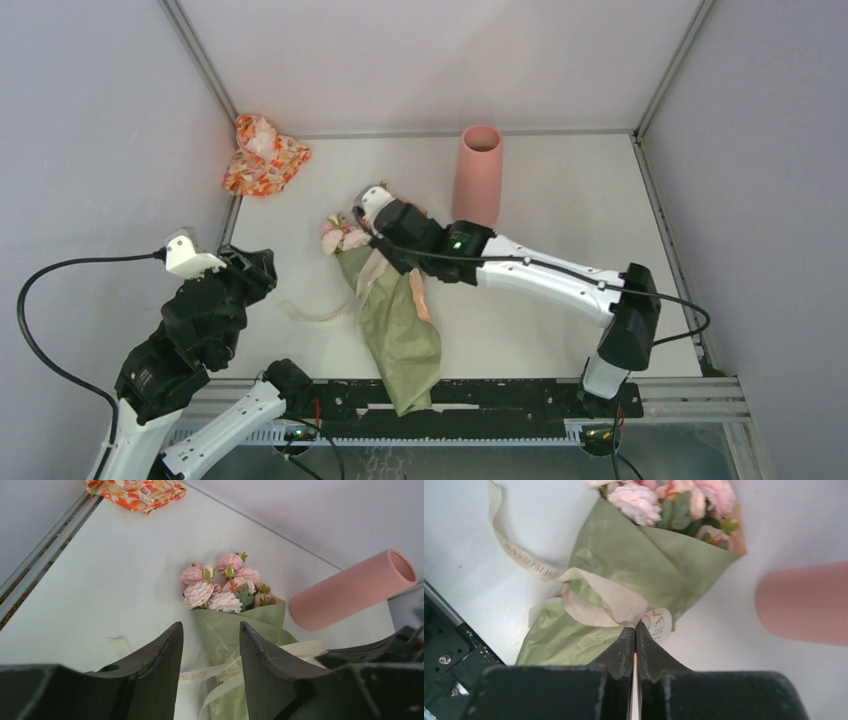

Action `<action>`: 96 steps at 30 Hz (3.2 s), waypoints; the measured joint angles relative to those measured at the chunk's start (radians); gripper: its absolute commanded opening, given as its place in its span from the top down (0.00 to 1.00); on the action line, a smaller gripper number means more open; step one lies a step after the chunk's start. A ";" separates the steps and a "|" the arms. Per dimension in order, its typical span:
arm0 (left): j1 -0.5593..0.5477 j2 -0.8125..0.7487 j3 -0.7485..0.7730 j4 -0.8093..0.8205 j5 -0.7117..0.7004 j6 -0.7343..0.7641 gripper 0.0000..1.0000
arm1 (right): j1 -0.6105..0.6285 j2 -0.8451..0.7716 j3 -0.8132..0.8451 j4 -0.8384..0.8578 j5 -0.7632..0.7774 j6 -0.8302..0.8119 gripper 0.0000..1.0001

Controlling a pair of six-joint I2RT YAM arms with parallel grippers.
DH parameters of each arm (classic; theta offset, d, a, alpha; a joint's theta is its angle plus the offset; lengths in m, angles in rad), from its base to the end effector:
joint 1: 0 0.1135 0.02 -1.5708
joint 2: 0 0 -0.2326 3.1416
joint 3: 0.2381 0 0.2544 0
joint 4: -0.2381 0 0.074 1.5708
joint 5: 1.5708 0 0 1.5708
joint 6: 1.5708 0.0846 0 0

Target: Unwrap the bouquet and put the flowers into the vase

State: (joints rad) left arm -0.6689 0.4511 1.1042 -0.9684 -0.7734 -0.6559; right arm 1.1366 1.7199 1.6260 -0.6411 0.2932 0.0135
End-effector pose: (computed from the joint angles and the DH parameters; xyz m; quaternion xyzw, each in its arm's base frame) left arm 0.1139 -0.0147 0.3711 -0.2166 0.7510 -0.0939 0.6166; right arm 0.1994 0.3719 0.2761 -0.4313 0.7969 0.1063 0.4095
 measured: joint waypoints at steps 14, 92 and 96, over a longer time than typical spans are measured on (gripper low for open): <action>0.000 0.069 -0.143 0.144 0.161 0.029 0.48 | -0.329 -0.205 -0.249 -0.012 -0.043 0.166 0.94; -0.007 0.558 -0.320 0.675 0.229 0.258 1.00 | -0.455 -0.359 -0.360 0.014 -0.240 0.295 0.57; 0.007 0.475 -0.319 0.613 0.226 0.218 0.99 | -0.468 -0.359 -0.400 0.008 -0.235 0.307 0.55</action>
State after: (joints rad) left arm -0.6621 0.9257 0.7853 -0.3557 -0.5476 -0.4381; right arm 0.6689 1.3609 1.2263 -0.6327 0.0586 0.3210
